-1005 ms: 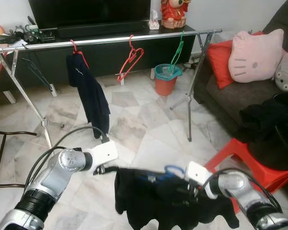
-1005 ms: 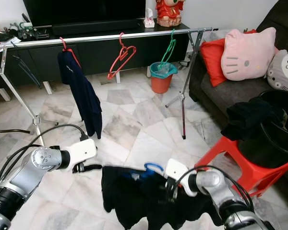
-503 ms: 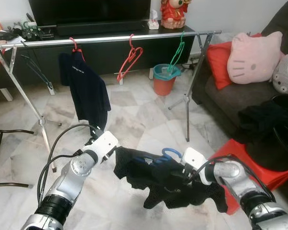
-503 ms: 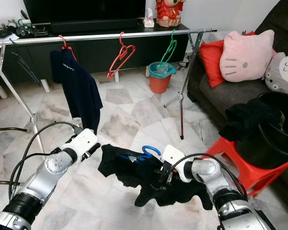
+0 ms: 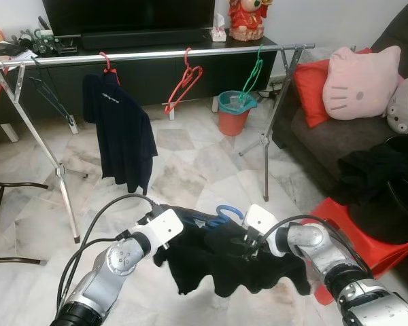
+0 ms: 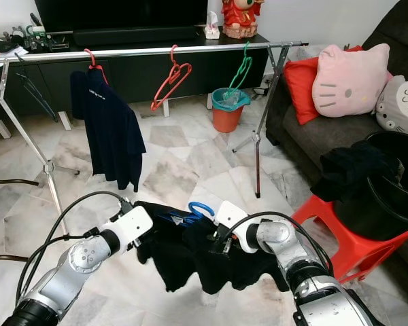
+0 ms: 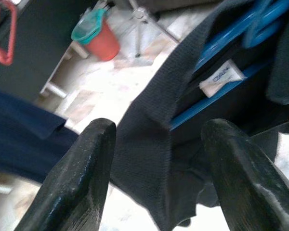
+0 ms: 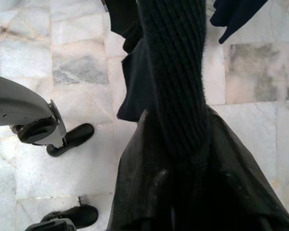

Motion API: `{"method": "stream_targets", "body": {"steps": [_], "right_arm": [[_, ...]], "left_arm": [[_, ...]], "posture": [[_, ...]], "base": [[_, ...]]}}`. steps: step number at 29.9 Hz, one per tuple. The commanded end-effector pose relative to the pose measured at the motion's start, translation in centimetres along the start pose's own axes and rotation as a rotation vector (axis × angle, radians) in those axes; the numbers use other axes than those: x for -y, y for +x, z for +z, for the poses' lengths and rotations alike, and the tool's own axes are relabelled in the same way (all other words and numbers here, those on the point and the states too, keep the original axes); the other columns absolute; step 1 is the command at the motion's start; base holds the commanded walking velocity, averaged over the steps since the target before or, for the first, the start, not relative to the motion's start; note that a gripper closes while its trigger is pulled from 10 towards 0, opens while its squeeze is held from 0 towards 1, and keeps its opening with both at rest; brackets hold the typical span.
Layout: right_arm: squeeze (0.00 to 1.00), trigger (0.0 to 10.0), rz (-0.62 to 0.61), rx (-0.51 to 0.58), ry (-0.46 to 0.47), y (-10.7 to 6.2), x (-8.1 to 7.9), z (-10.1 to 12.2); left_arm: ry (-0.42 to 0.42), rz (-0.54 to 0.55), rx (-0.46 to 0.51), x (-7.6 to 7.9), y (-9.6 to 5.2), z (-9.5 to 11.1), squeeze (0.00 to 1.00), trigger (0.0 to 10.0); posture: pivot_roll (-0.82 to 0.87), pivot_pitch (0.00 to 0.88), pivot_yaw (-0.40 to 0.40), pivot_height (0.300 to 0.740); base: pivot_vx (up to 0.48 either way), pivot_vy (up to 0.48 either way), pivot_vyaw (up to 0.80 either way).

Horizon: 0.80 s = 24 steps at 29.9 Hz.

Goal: Hang hanger

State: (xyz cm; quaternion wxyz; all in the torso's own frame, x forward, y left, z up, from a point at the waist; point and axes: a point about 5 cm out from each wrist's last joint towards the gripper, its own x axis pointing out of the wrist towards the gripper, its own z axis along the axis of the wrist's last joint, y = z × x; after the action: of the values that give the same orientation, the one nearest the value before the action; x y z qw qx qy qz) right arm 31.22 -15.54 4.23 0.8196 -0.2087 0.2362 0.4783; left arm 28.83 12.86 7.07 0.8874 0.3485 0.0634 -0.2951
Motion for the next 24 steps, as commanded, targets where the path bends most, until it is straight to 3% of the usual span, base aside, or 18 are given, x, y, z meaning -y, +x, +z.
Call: {"method": "stream_targets", "body": {"steps": [1,7,12,18,24], "right_arm": [[0.0,0.0,-0.021,0.055,-0.047,-0.2,1.0,1.8],[0.0,0.0,-0.017,0.06,-0.064,-0.2,1.1,2.2],[0.0,0.0,-0.014,0.077,-0.061,0.0,1.2,2.7],[0.0,0.0,-0.009,0.084,-0.07,0.2,1.1,3.1],[0.0,0.0,0.034,0.111,-0.075,0.3,0.7,3.3]], "left_arm": [[0.014,0.021,-0.023,0.1,0.2,0.0,0.0,10.0],[0.072,0.13,-0.116,-0.5,0.4,-0.7,0.0,10.0],[0.037,0.214,-0.258,-0.5,0.5,-2.4,0.0,10.0],[0.017,0.216,-0.276,-0.5,1.0,-2.4,0.0,10.0],[0.004,0.29,-0.353,-0.9,1.1,-3.3,0.0,10.0]], "posture": [[0.05,0.0,-0.087,0.74],[0.04,0.0,-0.08,0.74],[0.04,0.0,-0.083,0.74],[0.04,0.0,-0.081,0.74],[0.04,0.0,-0.076,0.74]], "base": [[0.0,0.0,0.0],[0.0,0.0,0.0],[0.0,0.0,0.0],[0.0,0.0,0.0],[0.0,0.0,0.0]]}}
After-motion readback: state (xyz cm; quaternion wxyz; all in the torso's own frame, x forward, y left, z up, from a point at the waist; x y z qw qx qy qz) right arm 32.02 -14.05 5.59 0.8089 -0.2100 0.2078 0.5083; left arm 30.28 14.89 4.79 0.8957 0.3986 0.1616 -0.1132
